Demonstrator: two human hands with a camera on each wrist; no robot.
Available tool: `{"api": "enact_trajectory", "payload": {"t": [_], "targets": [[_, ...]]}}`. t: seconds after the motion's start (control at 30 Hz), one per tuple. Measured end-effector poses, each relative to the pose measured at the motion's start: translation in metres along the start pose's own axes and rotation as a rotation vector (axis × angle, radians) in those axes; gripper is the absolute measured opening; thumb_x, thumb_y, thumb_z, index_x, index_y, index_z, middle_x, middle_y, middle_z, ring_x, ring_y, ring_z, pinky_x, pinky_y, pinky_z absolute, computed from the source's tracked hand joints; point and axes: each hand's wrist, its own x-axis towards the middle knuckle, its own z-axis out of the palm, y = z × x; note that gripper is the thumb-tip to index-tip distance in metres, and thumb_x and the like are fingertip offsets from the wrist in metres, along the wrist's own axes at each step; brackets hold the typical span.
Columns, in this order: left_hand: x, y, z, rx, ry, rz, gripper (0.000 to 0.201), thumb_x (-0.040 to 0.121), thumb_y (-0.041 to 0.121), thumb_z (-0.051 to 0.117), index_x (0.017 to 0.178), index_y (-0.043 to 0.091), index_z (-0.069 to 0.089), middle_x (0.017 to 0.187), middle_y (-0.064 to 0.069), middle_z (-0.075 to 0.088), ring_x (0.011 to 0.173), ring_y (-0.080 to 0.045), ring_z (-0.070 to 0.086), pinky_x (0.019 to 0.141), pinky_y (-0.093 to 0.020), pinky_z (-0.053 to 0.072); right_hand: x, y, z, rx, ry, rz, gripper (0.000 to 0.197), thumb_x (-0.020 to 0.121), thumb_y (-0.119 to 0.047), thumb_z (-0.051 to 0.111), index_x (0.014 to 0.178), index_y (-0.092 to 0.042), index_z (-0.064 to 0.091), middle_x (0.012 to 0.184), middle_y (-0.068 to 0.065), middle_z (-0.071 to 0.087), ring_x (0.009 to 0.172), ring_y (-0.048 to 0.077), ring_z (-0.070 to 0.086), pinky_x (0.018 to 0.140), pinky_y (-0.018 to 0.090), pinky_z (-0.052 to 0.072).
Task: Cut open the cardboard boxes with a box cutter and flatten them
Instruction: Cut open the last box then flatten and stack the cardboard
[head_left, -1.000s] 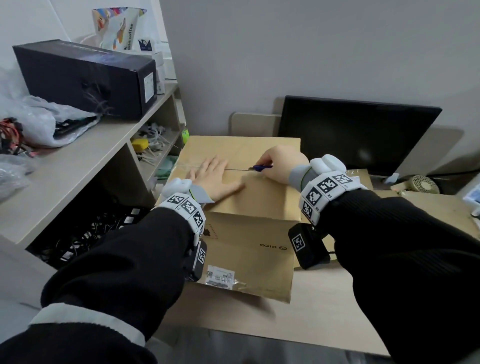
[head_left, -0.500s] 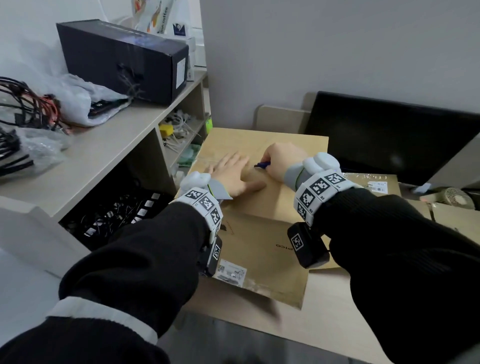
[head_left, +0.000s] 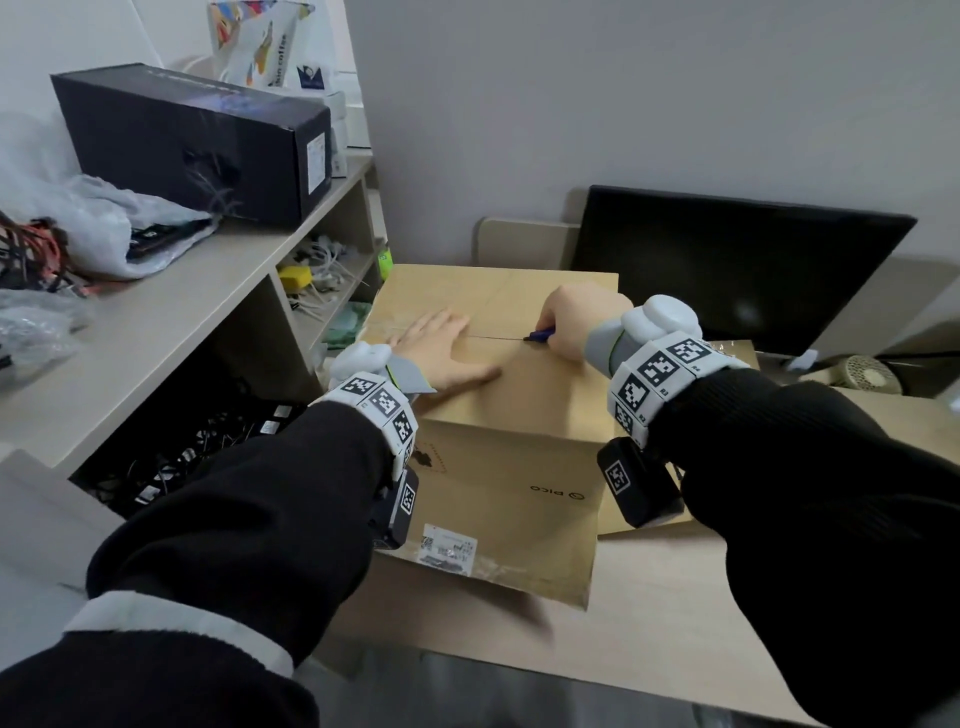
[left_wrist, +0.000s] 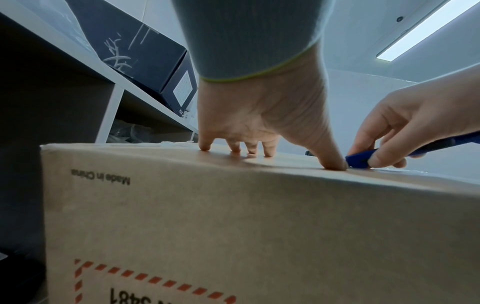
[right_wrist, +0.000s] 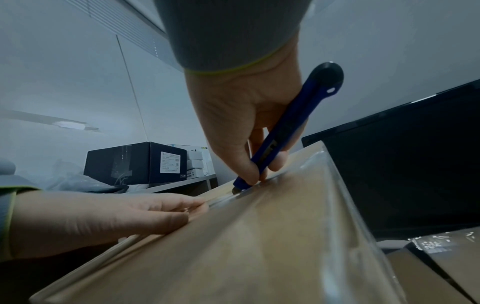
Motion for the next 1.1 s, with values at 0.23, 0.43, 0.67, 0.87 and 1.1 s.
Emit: {"api": "enact_trajectory", "payload": {"t": [0.23, 0.43, 0.67, 0.87, 1.1], "targets": [[0.017, 0.006, -0.008, -0.022, -0.013, 0.028, 0.095, 0.078, 0.066, 0.061, 0.150, 0.015, 0.025, 0.158, -0.006, 0.020, 0.146, -0.023, 0.014, 0.118, -0.038, 0.012, -0.011, 0.030, -0.003, 0.031, 0.020, 0.066, 0.021, 0.087, -0.021, 0.058, 0.103, -0.023, 0.073, 0.098, 0.000, 0.070, 0.088, 0.024, 0.065, 0.072, 0.032, 0.055], [0.020, 0.015, -0.012, -0.092, -0.017, -0.022, 0.098, 0.071, 0.066, 0.069, 0.147, 0.015, 0.031, 0.151, -0.005, 0.032, 0.138, -0.025, 0.030, 0.114, -0.041, 0.024, -0.022, 0.058, -0.008, 0.062, 0.042, 0.132, 0.019, 0.089, -0.026, 0.060, 0.103, -0.021, 0.073, 0.095, 0.001, 0.069, 0.084, 0.024, 0.066, 0.077, 0.039, 0.058], [0.015, 0.033, -0.013, -0.168, -0.006, -0.108, 0.114, 0.046, 0.069, 0.059, 0.145, 0.018, 0.034, 0.148, -0.003, 0.035, 0.135, -0.024, 0.032, 0.111, -0.043, 0.030, -0.032, 0.080, -0.008, 0.095, 0.063, 0.187, 0.017, 0.089, -0.019, 0.061, 0.101, -0.022, 0.073, 0.091, 0.000, 0.067, 0.079, 0.020, 0.065, 0.075, 0.036, 0.058], [0.014, 0.037, -0.016, -0.206, 0.017, -0.115, 0.091, 0.055, 0.057, 0.069, 0.134, 0.022, 0.044, 0.137, -0.003, 0.043, 0.128, -0.025, 0.038, 0.105, -0.040, 0.034, -0.037, 0.087, -0.011, 0.094, 0.066, 0.195, 0.018, 0.088, -0.014, 0.060, 0.099, -0.018, 0.073, 0.090, 0.003, 0.069, 0.079, 0.020, 0.065, 0.073, 0.032, 0.057], [0.009, 0.068, -0.018, -0.131, -0.023, 0.023, 0.047, 0.063, 0.025, 0.063, 0.107, 0.037, 0.051, 0.133, -0.002, 0.046, 0.122, -0.028, 0.040, 0.098, -0.035, 0.037, -0.041, 0.079, -0.017, 0.063, 0.095, 0.139, 0.019, 0.087, -0.018, 0.060, 0.099, -0.024, 0.073, 0.090, -0.003, 0.069, 0.080, 0.019, 0.065, 0.070, 0.032, 0.058]]}}
